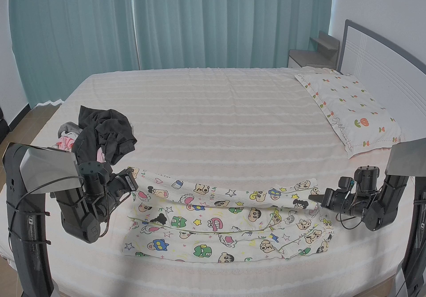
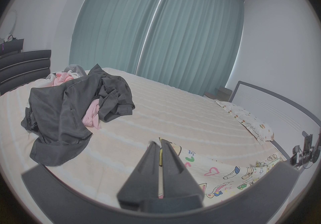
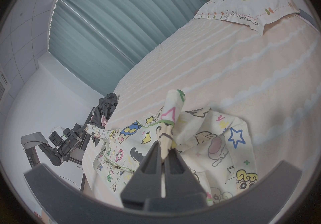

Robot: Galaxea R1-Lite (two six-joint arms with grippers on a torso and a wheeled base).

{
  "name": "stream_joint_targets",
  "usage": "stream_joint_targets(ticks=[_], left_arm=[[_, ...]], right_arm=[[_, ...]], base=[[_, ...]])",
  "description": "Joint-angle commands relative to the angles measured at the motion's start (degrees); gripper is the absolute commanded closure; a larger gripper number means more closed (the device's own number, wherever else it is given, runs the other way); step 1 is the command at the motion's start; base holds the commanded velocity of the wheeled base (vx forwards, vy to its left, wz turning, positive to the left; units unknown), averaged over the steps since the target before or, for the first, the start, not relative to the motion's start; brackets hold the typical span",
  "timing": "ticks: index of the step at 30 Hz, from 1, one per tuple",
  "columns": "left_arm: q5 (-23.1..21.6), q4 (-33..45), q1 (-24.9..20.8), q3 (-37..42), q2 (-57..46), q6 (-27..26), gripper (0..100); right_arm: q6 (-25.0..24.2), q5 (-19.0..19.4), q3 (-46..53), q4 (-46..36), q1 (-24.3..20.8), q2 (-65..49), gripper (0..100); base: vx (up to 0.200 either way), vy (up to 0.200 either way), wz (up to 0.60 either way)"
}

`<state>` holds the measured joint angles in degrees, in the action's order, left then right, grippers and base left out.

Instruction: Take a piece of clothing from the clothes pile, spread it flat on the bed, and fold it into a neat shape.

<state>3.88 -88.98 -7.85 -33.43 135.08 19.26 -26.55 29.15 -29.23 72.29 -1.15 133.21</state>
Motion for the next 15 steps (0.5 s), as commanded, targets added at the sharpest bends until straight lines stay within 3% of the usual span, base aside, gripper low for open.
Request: stream_joint_targets(ticks=[1,3,15], left_arm=[[0.1,-0.2,0.0,1.3,0.1,0.1,100],[-0.4,-0.5,0.3,4.9,0.1,0.2,100],[-0.5,-0.6,0.3,9.3,1.8,0.3,100]], right_arm=[[0.0,0.0,0.6,0.0,0.0,-0.5,100],[0.0,0.3,1.5,0.0,0.0,-0.7,100],[0.7,0.7,3.8,-2.0,-0.3,-1.9,100]], base=[[0.000,0.000,0.00],[0.000,0.000,0.00],[0.000,0.000,0.00]])
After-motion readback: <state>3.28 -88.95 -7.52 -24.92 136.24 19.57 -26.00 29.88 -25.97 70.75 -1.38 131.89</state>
